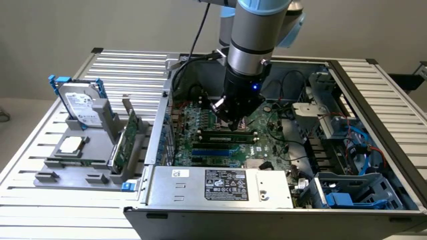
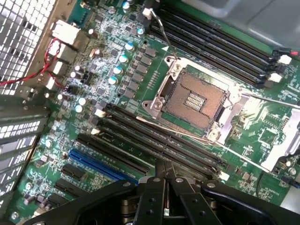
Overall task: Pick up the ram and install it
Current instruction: 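Press down the ram until it locks into place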
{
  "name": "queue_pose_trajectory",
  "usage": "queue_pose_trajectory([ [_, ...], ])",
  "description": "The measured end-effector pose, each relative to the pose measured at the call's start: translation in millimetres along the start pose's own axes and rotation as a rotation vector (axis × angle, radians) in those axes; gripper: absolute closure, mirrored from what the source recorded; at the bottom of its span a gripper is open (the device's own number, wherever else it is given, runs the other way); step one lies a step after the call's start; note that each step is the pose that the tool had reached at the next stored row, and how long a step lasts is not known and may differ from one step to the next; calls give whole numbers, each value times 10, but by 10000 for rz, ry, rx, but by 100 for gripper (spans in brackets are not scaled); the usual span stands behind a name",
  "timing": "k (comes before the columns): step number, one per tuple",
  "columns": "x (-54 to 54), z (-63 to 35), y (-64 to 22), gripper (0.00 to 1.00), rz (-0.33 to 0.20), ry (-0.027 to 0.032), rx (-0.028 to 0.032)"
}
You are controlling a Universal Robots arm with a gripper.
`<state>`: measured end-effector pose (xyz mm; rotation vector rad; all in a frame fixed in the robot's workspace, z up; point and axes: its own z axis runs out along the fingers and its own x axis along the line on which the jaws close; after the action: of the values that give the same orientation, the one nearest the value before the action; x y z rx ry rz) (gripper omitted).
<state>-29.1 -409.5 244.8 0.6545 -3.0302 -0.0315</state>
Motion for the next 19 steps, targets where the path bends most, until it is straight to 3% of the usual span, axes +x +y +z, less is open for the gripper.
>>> queue_pose_trajectory([
  [19, 0, 17, 0, 89, 2937, -104, -97],
])
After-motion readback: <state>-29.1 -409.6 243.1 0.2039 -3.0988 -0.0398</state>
